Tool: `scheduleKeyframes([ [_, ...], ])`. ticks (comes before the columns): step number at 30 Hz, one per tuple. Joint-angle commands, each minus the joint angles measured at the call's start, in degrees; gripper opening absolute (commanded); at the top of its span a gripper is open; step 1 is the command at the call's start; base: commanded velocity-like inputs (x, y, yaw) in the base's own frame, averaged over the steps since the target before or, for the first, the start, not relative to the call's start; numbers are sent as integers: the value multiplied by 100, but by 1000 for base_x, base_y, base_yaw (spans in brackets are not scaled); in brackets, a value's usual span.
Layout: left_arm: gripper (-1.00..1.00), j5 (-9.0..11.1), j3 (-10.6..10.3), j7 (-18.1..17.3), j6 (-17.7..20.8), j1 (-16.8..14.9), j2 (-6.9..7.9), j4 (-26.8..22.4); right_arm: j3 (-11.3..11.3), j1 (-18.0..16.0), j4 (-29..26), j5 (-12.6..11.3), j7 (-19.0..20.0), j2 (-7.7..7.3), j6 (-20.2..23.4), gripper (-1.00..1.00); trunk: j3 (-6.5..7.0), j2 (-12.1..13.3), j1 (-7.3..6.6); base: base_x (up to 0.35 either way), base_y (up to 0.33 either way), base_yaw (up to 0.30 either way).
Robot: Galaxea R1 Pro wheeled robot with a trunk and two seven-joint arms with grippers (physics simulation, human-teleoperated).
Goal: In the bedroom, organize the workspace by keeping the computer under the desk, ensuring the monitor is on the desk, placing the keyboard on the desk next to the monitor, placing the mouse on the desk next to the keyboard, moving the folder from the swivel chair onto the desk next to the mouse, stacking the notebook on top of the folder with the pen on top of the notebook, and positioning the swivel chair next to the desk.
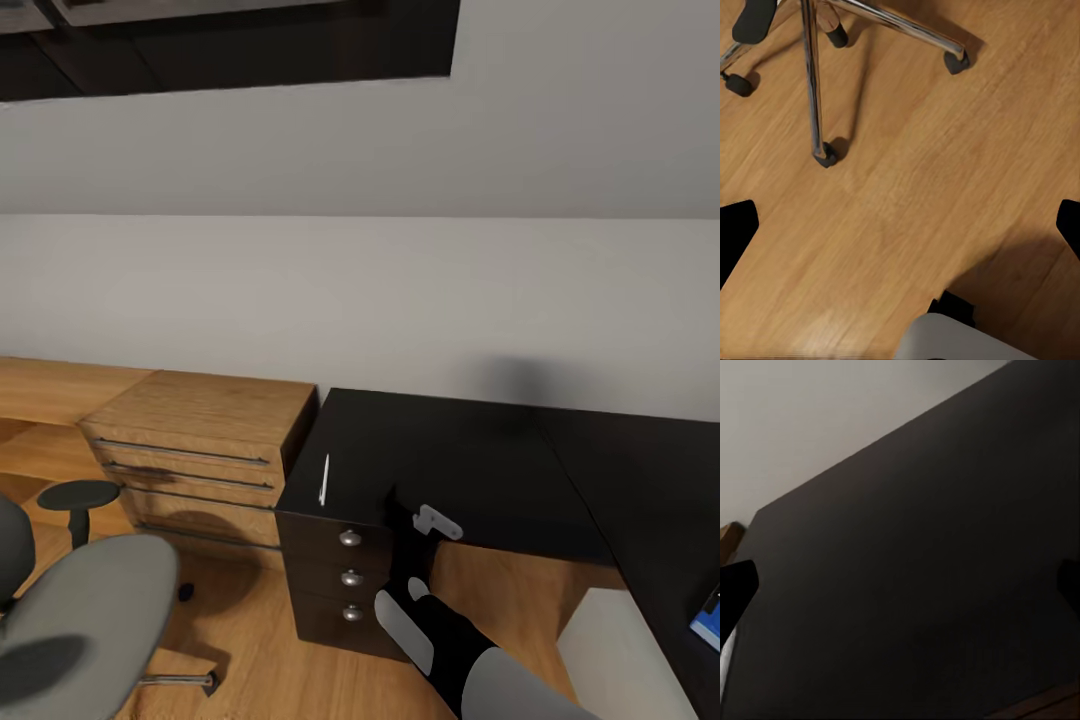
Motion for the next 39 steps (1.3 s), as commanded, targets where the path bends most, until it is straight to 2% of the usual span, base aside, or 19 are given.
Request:
scheduleKeyframes([
  [1,100,53,-8,11,-23,3,-1,-9,32,-9,3,-23,-32,0,-21,100,-5,-4,0,0,0,291],
  [39,100,46,-17,11,-41,3,0,-8,51,-9,-1,-15,-30,0,-21,100,-5,-4,0,0,0,291],
])
